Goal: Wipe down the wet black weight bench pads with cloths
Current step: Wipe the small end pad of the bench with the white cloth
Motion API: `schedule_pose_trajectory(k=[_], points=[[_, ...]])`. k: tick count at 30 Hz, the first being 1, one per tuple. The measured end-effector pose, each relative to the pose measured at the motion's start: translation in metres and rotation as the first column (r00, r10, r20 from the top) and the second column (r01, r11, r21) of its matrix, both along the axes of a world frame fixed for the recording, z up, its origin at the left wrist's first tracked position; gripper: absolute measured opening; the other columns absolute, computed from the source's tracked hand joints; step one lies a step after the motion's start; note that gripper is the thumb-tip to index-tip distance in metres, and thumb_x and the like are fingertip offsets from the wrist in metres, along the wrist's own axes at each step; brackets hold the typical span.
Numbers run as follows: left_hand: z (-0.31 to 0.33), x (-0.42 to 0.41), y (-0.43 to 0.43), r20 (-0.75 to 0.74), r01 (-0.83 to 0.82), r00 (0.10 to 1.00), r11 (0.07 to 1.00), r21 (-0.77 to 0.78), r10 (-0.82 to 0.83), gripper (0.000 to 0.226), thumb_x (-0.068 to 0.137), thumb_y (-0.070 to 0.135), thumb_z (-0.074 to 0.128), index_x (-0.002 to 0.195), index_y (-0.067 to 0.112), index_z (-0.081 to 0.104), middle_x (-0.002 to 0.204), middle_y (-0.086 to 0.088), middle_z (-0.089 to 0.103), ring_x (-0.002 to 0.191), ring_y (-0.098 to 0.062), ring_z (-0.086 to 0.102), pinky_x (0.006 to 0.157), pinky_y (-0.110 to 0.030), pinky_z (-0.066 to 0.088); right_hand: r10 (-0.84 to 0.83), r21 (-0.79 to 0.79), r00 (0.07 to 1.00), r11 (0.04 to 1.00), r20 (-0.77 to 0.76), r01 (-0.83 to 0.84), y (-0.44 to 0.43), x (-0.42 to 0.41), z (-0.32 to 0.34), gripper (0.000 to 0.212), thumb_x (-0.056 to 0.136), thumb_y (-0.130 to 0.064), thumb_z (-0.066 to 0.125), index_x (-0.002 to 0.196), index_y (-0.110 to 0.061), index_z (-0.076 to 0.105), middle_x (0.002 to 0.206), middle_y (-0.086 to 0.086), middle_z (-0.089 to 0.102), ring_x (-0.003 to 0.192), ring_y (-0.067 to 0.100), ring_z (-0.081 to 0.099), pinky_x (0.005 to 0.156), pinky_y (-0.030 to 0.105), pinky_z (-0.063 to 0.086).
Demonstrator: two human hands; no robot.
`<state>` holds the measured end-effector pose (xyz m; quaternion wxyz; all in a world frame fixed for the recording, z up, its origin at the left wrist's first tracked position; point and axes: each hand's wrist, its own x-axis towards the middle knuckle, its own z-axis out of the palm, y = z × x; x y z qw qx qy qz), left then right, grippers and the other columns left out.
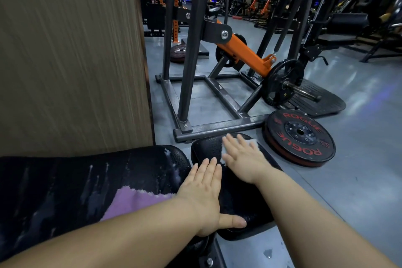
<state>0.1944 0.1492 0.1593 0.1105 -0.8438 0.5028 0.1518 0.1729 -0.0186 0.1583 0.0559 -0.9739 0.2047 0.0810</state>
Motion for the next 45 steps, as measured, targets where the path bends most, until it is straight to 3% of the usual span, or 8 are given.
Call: schedule_pose_trajectory(k=[4, 11, 17, 23, 28, 35, 45], points=[[0.0, 0.002, 0.001, -0.019, 0.001, 1.0, 1.0, -0.008, -0.001, 0.121, 0.075, 0.089, 0.025, 0.146, 0.008, -0.03, 0.152, -0.007, -0.039, 0.14, -0.021, -0.037, 0.119, -0.043, -0.015, 0.127, 0.058, 0.991, 0.99, 0.034, -0.128, -0.005, 0.004, 0.001, 0.054, 0.104, -0.039, 0.022, 0.154, -0.028, 0.004, 0.16, -0.014, -0.004, 0.147, 0.011, -0.009, 0.118, 0.037, -0.006], [-0.001, 0.002, -0.001, -0.023, -0.008, 1.0, 1.0, 0.002, 0.008, 0.123, 0.073, 0.091, 0.025, 0.145, 0.009, -0.031, 0.151, -0.006, -0.041, 0.138, -0.021, -0.039, 0.118, -0.045, -0.017, -0.151, 0.002, 0.988, 0.989, -0.012, 0.151, -0.033, 0.013, 0.002, 0.055, 0.104, -0.037, 0.018, 0.154, -0.025, 0.001, 0.161, -0.009, -0.005, 0.148, 0.019, -0.008, 0.117, 0.045, 0.002], [0.001, 0.004, -0.002, -0.048, -0.018, 0.999, 1.0, -0.012, 0.017, 0.123, 0.075, 0.089, 0.03, 0.146, 0.009, -0.029, 0.152, -0.007, -0.039, 0.138, -0.021, -0.04, 0.118, -0.043, -0.017, 0.083, 0.05, 0.996, 0.995, -0.04, -0.081, 0.007, 0.039, 0.008, 0.054, 0.104, -0.037, 0.021, 0.154, -0.029, 0.003, 0.161, -0.01, -0.004, 0.148, 0.019, -0.009, 0.117, 0.049, -0.005], [-0.002, 0.005, 0.0, -0.038, -0.004, 0.999, 0.999, -0.032, 0.002, 0.123, 0.074, 0.089, 0.03, 0.147, 0.008, -0.028, 0.154, -0.008, -0.036, 0.14, -0.021, -0.037, 0.119, -0.042, -0.015, 0.111, 0.112, 0.994, 0.988, -0.024, -0.108, 0.01, 0.054, 0.008, 0.052, 0.102, -0.042, 0.024, 0.152, -0.035, 0.011, 0.16, -0.015, 0.005, 0.148, 0.014, -0.004, 0.118, 0.045, -0.007], [0.0, 0.004, -0.001, -0.02, 0.003, 1.0, 1.0, -0.02, -0.004, 0.122, 0.074, 0.09, 0.027, 0.148, 0.008, -0.027, 0.153, -0.009, -0.038, 0.141, -0.021, -0.036, 0.119, -0.042, -0.014, 0.006, 0.099, 0.997, 0.995, 0.074, -0.013, -0.006, 0.045, 0.007, 0.05, 0.102, -0.044, 0.021, 0.151, -0.035, 0.021, 0.159, -0.011, 0.016, 0.147, 0.014, 0.005, 0.118, 0.044, -0.002], [0.001, 0.004, -0.002, -0.008, 0.001, 1.0, 1.0, 0.014, -0.001, 0.123, 0.073, 0.09, 0.026, 0.147, 0.009, -0.028, 0.152, -0.009, -0.038, 0.141, -0.022, -0.034, 0.12, -0.042, -0.012, -0.208, 0.101, 0.971, 0.975, 0.117, 0.197, -0.035, 0.02, 0.0, 0.051, 0.1, -0.046, 0.021, 0.149, -0.032, 0.022, 0.157, -0.011, 0.02, 0.143, 0.016, 0.017, 0.114, 0.043, 0.02], [-0.001, 0.004, -0.003, -0.016, -0.003, 1.0, 1.0, 0.01, 0.003, 0.121, 0.074, 0.09, 0.023, 0.148, 0.01, -0.027, 0.154, -0.008, -0.036, 0.142, -0.022, -0.033, 0.119, -0.044, -0.013, -0.36, 0.187, 0.923, 0.924, 0.138, 0.333, -0.038, -0.013, -0.009, 0.058, 0.099, -0.05, 0.023, 0.152, -0.032, 0.011, 0.16, -0.009, 0.01, 0.143, 0.027, 0.02, 0.114, 0.042, 0.022]])
